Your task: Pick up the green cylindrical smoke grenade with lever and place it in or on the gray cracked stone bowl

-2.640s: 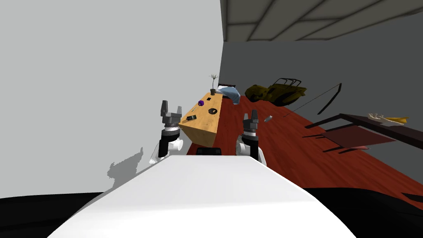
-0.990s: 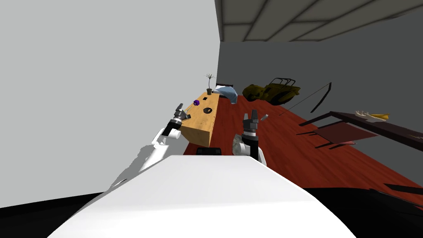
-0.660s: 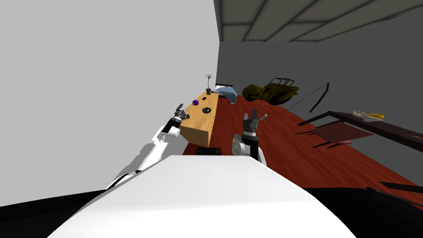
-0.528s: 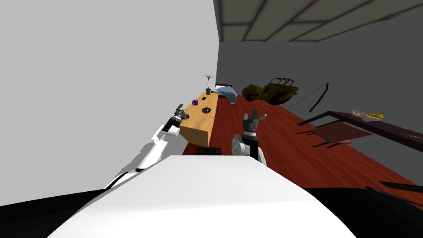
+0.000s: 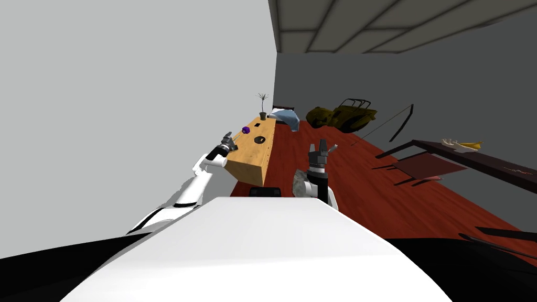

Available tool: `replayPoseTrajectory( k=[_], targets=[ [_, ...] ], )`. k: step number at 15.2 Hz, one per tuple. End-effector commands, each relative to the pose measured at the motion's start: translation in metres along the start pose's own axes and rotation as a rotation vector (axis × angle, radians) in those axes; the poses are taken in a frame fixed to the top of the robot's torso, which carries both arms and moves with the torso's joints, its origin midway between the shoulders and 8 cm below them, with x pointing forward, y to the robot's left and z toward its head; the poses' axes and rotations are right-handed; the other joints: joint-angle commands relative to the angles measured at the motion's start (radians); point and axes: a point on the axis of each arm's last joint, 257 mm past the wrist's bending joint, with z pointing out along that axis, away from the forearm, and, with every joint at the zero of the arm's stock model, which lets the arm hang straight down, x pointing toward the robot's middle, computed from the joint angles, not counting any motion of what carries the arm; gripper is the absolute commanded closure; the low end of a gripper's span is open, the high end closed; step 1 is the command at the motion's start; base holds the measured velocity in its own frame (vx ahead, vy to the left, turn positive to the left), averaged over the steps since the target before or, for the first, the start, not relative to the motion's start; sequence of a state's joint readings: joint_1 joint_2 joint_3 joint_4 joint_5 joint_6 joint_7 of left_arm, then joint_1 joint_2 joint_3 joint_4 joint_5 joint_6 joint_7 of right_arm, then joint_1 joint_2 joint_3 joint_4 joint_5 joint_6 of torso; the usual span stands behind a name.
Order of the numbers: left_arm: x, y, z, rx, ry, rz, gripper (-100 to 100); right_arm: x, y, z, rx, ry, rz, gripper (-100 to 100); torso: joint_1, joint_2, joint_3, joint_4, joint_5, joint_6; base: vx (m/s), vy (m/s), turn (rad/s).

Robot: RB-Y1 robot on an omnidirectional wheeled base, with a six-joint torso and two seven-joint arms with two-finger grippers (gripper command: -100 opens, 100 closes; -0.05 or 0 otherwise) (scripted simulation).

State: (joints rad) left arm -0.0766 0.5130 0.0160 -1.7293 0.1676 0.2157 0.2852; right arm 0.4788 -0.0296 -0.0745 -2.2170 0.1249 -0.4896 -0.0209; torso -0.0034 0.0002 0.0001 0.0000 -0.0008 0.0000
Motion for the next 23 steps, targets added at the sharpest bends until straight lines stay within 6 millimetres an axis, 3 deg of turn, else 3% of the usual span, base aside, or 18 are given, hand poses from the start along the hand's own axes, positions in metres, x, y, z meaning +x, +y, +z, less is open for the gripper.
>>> replayPoseTrajectory(
  k=[1, 3, 4, 6, 7, 9, 13, 15, 16, 18, 19, 23],
  targets=[
    [-0.015, 0.009, 0.010, -0.050, -0.026, -0.008, -100, 0.000, 0.000, 0.000, 0.000, 0.000, 0.000, 0, 0.000, 0.000, 0.000, 0.000, 0.000, 0.000, -0.011, -0.054, -0.022],
    [-0.017, 0.014, 0.010, -0.073, -0.033, -0.008, -100, 0.000, 0.000, 0.000, 0.000, 0.000, 0.000, 0, -0.001, 0.000, 0.000, 0.000, 0.000, 0.000, -0.005, -0.048, -0.011],
    [-0.030, 0.017, 0.018, -0.103, -0.054, -0.018, -100, 0.000, 0.000, 0.000, 0.000, 0.000, 0.000, 0, 0.000, 0.000, 0.000, 0.000, 0.000, 0.000, -0.004, -0.050, -0.023],
    [-0.031, 0.023, 0.018, -0.127, -0.062, -0.018, -100, 0.000, 0.000, 0.000, 0.000, 0.000, 0.000, 0, 0.000, 0.000, 0.000, 0.000, 0.000, 0.000, -0.002, -0.044, -0.014],
    [-0.044, 0.025, 0.026, -0.155, -0.083, -0.029, -100, 0.000, 0.000, 0.000, 0.000, 0.000, 0.000, 0, 0.000, 0.000, 0.000, 0.000, 0.000, 0.000, 0.000, -0.045, -0.018],
    [-0.046, 0.032, 0.025, -0.180, -0.091, -0.030, -100, 0.000, 0.000, 0.000, 0.000, 0.000, 0.000, 0, 0.000, 0.000, 0.000, 0.000, 0.000, 0.000, -0.003, -0.042, -0.016],
    [-0.072, 0.041, 0.036, -0.260, -0.146, -0.059, -100, 0.000, 0.000, 0.000, 0.000, 0.000, 0.000, 0, 0.001, 0.000, 0.000, 0.000, 0.000, 0.000, -0.003, -0.042, -0.017],
    [-0.074, 0.047, 0.034, -0.284, -0.154, -0.060, -100, 0.000, 0.000, 0.000, 0.000, 0.000, 0.000, 0, 0.000, 0.000, 0.000, 0.000, 0.000, 0.000, -0.001, -0.047, -0.013],
    [-0.086, 0.049, 0.039, -0.313, -0.179, -0.078, -100, 0.000, 0.000, 0.000, 0.000, 0.000, 0.000, 0, 0.000, 0.000, 0.000, 0.000, 0.000, 0.000, 0.000, -0.043, -0.018],
    [-0.088, 0.054, 0.037, -0.334, -0.185, -0.078, -100, 0.000, 0.000, 0.000, 0.000, 0.000, 0.000, 0, 0.000, 0.000, 0.000, 0.000, 0.000, 0.000, 0.000, -0.037, -0.013],
    [-0.099, 0.055, 0.041, -0.362, -0.210, -0.098, -100, 0.000, 0.000, 0.000, 0.000, 0.000, 0.000, 0, 0.001, 0.000, 0.000, 0.000, 0.000, 0.000, -0.002, -0.039, -0.024],
    [-0.112, 0.067, 0.039, -0.432, -0.248, -0.120, -100, 0.000, 0.000, 0.000, 0.000, 0.000, 0.000, 0, 0.001, 0.000, 0.000, 0.000, 0.000, 0.000, -0.001, -0.035, -0.014]
  ],
)
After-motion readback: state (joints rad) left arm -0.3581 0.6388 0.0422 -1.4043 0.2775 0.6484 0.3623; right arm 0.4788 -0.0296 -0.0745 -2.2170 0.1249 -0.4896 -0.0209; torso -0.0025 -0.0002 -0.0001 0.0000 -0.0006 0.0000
